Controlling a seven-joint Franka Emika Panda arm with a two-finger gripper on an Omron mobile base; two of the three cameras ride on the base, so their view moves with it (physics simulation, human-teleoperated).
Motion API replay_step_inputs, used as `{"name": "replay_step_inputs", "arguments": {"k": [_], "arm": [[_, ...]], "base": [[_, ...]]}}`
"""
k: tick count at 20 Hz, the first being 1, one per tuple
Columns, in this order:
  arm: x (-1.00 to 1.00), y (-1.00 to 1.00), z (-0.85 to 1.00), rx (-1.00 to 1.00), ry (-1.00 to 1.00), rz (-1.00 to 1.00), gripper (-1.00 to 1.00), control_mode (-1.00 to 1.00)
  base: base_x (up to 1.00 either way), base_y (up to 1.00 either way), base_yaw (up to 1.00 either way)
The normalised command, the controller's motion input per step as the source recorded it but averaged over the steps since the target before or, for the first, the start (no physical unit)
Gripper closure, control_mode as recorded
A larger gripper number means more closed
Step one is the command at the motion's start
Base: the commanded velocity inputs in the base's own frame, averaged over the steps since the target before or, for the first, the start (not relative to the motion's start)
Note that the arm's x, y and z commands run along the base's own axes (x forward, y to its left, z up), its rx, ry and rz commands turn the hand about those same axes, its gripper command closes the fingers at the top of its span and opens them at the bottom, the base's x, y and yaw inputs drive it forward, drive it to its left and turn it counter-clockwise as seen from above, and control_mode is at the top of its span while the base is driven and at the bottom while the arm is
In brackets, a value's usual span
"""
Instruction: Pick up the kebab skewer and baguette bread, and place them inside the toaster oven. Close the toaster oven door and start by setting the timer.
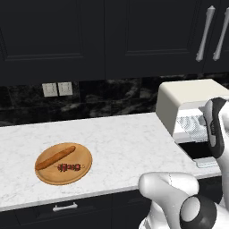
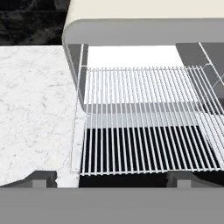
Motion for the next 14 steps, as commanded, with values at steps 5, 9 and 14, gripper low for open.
{"name": "replay_step_inputs", "arguments": {"k": [5, 9, 14], "arm": [[-0.26, 0.35, 0.0, -0.02, 0.02, 0.04, -1.0, -1.0], [-0.23, 0.23, 0.0, 0.0, 0.0, 0.09, -1.0, -1.0], [0.16, 0.26, 0.0, 0.0, 0.0, -0.04, -1.0, -1.0]], "base": [[0.0, 0.0, 0.0], [0.0, 0.0, 0.0], [0.0, 0.0, 0.0]]}}
